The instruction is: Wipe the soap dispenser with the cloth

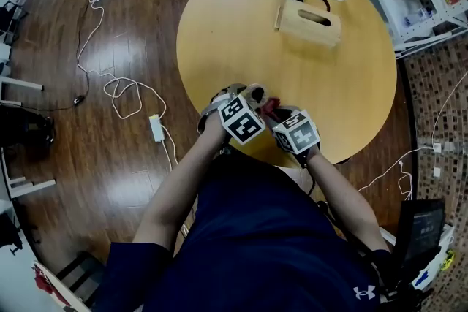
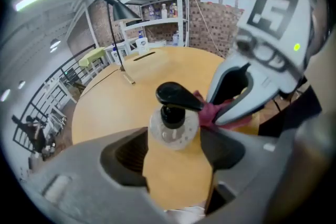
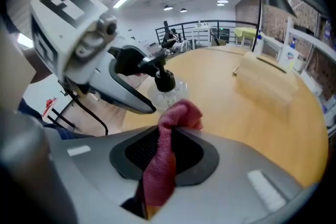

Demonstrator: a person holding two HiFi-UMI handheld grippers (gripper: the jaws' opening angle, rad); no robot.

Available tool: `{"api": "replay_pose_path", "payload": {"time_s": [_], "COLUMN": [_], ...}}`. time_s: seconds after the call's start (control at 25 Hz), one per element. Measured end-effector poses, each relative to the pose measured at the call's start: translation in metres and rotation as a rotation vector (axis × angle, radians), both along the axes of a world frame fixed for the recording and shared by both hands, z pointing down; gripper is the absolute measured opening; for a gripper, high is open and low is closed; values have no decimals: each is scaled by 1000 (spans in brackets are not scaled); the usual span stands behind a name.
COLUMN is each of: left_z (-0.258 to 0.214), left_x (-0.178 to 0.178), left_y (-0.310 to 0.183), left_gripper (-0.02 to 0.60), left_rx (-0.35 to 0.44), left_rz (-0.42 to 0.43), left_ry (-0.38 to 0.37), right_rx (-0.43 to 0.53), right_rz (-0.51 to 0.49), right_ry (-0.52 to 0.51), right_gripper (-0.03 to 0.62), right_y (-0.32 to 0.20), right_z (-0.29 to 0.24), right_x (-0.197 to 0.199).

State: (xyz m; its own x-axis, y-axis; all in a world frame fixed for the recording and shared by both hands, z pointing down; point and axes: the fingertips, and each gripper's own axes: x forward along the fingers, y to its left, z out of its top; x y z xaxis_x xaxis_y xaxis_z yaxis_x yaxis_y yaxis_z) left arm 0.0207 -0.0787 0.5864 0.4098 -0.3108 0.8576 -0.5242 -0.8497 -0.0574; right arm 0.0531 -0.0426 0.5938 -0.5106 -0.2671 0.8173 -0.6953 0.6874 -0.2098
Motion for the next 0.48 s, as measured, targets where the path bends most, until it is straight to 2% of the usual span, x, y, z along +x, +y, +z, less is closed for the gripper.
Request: {"api": "replay_pose_path", "payload": {"time_s": [0.08,0.16,0.28,0.36,0.44,0.48], "left_z": [7,9,11,11,11,11], "left_x": [1,-2,-7,-7,-6,-6], "left_y": [-2,-3,-1,1,0,-1], "left_gripper": [309,307,293,290,290,291], "left_rx": [13,40,63,61,51,38], "left_rz": [65,170,373,478,505,470], "left_ry": [-29,-67,-147,-177,-173,-155], "right_rx": [62,80,23,-31,-77,-96], "right_rz": [-15,-39,-52,-48,-39,-37], "right_ry": [35,74,129,150,152,149], "right_gripper": [87,87,87,87,87,87], "right_y": [-5,-8,-4,-1,2,4], "right_z": [-13,-9,22,45,62,67], "right_x": [1,0,-3,-3,-4,-5]}}
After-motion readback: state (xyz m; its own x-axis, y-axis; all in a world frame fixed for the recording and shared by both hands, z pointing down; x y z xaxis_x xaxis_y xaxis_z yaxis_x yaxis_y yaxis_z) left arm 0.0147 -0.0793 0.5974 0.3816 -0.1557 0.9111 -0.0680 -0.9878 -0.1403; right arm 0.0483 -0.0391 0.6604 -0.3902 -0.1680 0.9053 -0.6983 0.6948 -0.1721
